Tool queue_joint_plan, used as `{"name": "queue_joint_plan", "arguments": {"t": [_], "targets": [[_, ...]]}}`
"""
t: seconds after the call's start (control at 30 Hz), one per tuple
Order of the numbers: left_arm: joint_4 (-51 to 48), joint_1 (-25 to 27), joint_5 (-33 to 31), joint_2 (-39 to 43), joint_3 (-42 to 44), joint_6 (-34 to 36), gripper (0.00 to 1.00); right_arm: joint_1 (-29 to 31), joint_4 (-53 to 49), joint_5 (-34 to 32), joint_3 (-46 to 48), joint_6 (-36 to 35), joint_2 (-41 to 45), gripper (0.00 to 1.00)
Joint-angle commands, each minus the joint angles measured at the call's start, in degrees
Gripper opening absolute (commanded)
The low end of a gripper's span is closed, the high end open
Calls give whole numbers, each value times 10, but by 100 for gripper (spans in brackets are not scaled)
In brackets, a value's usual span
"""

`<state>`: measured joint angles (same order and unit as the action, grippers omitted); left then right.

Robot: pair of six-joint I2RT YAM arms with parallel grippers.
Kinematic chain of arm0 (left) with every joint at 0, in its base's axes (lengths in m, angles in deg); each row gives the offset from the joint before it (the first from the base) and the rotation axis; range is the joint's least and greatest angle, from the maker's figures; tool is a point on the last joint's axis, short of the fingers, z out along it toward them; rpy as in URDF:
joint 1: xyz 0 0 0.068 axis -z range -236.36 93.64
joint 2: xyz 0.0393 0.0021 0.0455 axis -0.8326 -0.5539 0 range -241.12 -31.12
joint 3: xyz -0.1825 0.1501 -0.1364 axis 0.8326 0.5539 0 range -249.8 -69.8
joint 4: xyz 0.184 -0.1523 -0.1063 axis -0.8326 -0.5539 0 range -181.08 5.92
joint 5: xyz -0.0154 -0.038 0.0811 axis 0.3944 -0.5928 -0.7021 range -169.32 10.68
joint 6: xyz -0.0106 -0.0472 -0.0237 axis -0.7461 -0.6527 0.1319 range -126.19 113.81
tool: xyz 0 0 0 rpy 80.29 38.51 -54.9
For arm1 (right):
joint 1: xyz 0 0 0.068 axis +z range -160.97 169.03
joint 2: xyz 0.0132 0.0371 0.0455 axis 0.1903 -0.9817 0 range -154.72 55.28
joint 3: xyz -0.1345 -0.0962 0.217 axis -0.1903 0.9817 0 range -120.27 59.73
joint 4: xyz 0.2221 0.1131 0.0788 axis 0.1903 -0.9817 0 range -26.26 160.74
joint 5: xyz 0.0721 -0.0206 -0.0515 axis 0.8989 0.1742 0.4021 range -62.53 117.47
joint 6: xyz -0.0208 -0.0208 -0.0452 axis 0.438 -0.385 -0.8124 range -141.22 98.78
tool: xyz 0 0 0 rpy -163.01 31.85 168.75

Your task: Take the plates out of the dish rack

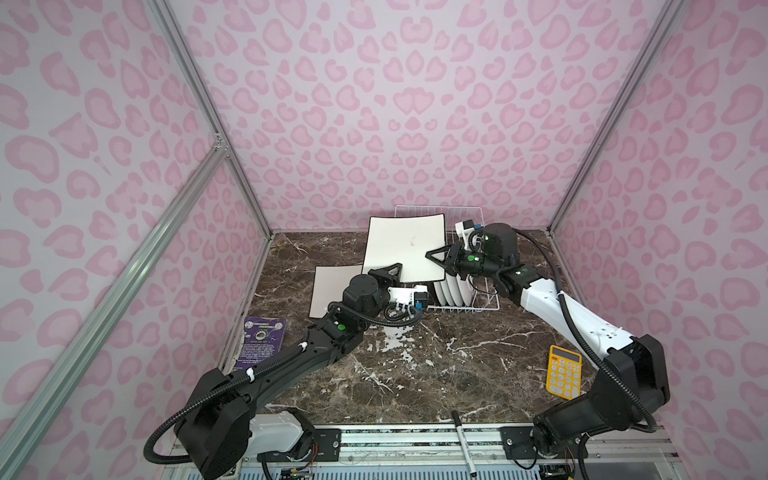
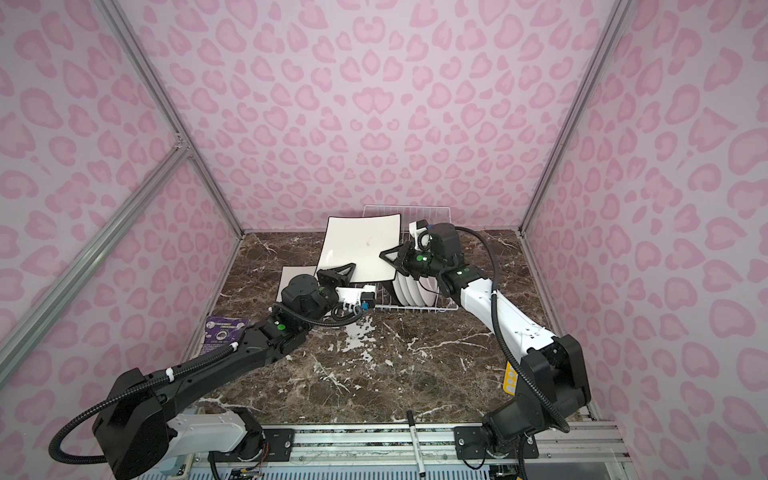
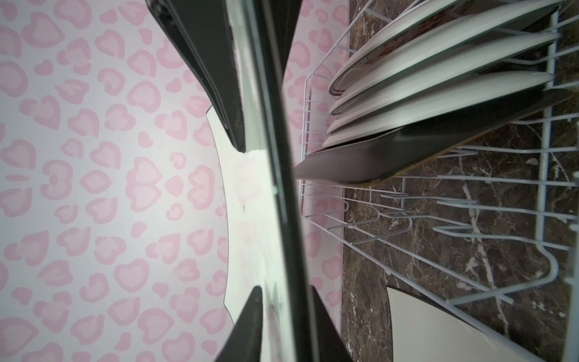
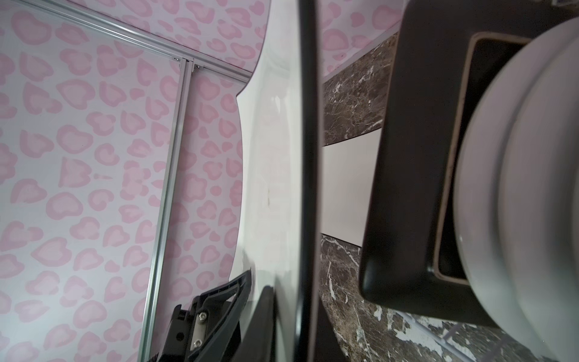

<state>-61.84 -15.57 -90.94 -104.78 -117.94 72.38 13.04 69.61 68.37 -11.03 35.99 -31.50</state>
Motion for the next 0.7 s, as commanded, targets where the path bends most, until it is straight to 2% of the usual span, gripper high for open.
{"name": "queue_joint_plan", "arguments": {"t": [0.0,0.1,0.2,0.43,0.47,0.5,0.67], "targets": [[74,-6,-31,8,-23,-35,49,-1,25,16,9,-37,7,2],[70,-7,-32,15,-23,-67,67,-7,49,23,15,-19,10,0],[45,-7,-29,20,-23,-76,74,-13,84,20,25,3,13,0],[-6,-7,-25,35,-19,-120,83,-33,125,4,23,29,18,0],[-12,-8,-22,39,-18,-130,87,-36,128,2,22,31,19,0],[-13,-8,-23,44,-16,-144,98,-40,131,0,20,35,19,0],[-41,-7,-15,66,-11,-195,97,-60,160,-16,24,55,27,0]]}}
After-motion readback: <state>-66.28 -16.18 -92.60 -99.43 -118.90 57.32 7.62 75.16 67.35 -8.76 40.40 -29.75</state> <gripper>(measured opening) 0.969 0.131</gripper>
